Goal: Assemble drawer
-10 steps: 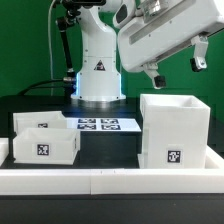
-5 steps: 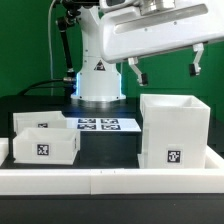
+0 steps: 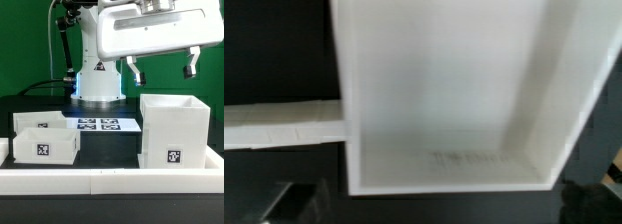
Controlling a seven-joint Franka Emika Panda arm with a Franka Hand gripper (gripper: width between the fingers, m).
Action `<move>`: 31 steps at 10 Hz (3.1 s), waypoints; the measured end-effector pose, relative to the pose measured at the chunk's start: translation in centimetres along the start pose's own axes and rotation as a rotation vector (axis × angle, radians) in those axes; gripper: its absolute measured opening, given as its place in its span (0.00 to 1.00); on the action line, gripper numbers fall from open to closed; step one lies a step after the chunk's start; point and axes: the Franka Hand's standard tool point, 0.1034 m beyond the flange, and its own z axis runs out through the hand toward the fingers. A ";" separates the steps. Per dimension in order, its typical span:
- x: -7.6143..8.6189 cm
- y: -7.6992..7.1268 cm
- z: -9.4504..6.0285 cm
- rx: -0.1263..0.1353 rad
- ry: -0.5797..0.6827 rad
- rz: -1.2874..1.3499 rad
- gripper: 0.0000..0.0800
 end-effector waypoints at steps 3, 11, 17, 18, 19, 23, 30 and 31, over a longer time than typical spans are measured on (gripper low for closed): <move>-2.5 7.2 -0.4 -0.039 -0.010 -0.047 0.81; -4.4 8.7 0.3 -0.086 -0.071 -0.017 0.81; -7.1 11.9 2.3 -0.110 -0.090 0.021 0.81; -7.1 12.0 2.3 -0.110 -0.091 0.022 0.81; -7.2 12.1 2.3 -0.110 -0.093 0.025 0.81; -10.0 12.8 4.8 -0.090 -0.206 0.139 0.81; -11.6 13.6 6.7 -0.099 -0.206 0.161 0.81; -12.6 13.7 7.2 -0.080 -0.254 0.177 0.81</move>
Offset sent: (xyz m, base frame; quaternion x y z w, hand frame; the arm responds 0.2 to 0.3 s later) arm -0.0228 -0.0590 -0.0190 0.0455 0.0108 -0.0280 0.9985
